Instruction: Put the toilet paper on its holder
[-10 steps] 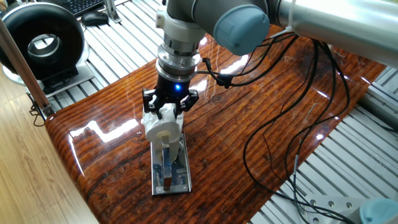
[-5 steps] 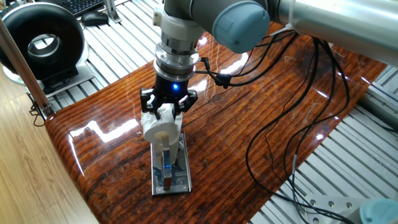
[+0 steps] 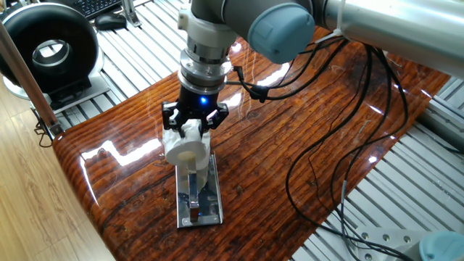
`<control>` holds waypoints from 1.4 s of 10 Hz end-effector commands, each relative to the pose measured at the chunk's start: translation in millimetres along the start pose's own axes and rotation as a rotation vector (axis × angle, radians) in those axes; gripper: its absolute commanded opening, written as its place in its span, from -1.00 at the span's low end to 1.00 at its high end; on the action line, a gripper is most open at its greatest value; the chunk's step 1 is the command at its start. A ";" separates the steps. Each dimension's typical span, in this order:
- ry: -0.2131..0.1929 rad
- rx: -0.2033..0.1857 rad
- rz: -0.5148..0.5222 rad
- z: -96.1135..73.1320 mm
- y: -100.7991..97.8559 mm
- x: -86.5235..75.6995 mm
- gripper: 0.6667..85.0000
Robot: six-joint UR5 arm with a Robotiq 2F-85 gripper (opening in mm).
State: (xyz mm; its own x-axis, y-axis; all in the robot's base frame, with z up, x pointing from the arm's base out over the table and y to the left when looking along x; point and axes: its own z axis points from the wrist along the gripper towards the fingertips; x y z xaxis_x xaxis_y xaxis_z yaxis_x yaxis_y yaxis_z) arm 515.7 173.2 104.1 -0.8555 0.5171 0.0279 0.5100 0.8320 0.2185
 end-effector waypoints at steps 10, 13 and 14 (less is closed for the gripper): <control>-0.042 -0.047 -0.179 -2.1 13.1 -10.6 -0.99; -0.040 -0.034 -0.245 -2.0 10.0 -10.0 -0.99; -0.038 -0.038 -0.250 -2.0 11.0 -9.4 -0.99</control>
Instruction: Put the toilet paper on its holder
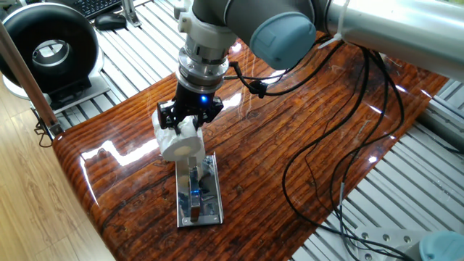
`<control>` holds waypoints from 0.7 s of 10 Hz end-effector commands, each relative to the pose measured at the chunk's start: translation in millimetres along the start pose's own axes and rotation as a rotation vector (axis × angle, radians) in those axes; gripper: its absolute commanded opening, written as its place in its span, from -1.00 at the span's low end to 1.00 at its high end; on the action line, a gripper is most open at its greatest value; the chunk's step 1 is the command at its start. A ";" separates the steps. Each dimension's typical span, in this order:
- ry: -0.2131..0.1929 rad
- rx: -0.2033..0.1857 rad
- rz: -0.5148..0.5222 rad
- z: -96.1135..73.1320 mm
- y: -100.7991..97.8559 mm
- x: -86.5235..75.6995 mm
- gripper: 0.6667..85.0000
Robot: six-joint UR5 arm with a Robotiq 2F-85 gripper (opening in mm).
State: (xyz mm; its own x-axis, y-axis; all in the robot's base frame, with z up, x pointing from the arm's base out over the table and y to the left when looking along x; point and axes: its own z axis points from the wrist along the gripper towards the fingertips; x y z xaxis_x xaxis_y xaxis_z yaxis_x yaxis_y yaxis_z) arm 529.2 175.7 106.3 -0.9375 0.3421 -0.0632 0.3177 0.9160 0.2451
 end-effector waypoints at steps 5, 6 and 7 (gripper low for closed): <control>0.012 0.000 -0.029 1.1 -7.2 8.1 -0.99; 0.015 0.001 -0.014 -0.6 -7.4 8.7 -0.99; 0.014 0.006 -0.003 -1.1 -9.4 8.2 -0.99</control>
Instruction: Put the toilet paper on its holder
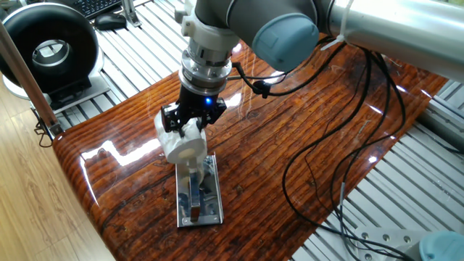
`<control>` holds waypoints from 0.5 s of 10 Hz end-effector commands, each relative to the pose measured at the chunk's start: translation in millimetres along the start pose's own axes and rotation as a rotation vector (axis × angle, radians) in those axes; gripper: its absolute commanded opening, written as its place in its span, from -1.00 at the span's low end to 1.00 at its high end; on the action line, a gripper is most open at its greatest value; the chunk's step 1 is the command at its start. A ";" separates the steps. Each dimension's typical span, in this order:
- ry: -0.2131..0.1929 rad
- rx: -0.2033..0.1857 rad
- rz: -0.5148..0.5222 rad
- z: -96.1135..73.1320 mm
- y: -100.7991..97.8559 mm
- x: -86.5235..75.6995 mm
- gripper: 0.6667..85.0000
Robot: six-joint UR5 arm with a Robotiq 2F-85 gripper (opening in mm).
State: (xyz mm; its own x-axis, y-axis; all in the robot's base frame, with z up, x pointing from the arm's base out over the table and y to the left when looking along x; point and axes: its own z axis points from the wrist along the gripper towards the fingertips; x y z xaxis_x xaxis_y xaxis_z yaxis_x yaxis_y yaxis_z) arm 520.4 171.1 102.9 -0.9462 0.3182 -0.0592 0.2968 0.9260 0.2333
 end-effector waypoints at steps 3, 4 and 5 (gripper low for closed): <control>0.012 -0.004 0.040 -2.3 -10.1 6.7 -0.99; 0.012 -0.002 0.049 -2.0 -13.0 8.6 -0.99; 0.010 -0.006 0.057 -2.2 -14.6 9.5 -0.99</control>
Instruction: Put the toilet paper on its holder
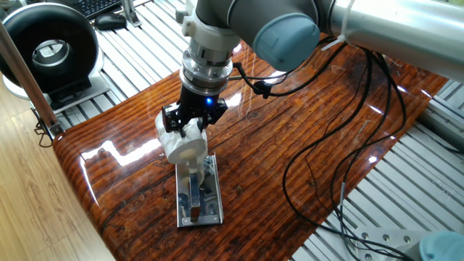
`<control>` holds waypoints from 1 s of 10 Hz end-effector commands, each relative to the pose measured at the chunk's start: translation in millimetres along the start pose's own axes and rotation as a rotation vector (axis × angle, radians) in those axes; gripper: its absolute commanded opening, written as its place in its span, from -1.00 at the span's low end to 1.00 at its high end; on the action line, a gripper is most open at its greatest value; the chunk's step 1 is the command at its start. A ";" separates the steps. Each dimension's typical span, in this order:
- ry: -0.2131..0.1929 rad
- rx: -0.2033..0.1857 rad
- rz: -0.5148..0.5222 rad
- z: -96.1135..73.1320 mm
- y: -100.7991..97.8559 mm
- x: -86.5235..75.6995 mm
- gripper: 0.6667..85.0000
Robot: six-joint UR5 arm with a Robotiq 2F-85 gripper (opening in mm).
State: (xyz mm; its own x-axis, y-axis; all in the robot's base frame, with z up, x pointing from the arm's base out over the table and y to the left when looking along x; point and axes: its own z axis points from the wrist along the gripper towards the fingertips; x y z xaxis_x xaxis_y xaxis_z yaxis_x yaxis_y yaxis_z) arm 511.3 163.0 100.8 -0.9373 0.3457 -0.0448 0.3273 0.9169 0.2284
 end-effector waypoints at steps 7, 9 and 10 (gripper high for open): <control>0.004 -0.050 0.075 -1.8 8.0 20.6 -0.99; 0.000 -0.061 0.075 0.5 7.4 27.8 -0.99; -0.004 -0.077 0.075 2.1 10.7 33.6 -0.99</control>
State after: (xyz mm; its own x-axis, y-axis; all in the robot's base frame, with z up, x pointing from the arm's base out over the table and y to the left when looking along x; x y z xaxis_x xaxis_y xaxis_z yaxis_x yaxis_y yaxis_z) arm 490.8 176.1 99.7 -0.9150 0.4023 -0.0302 0.3794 0.8835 0.2748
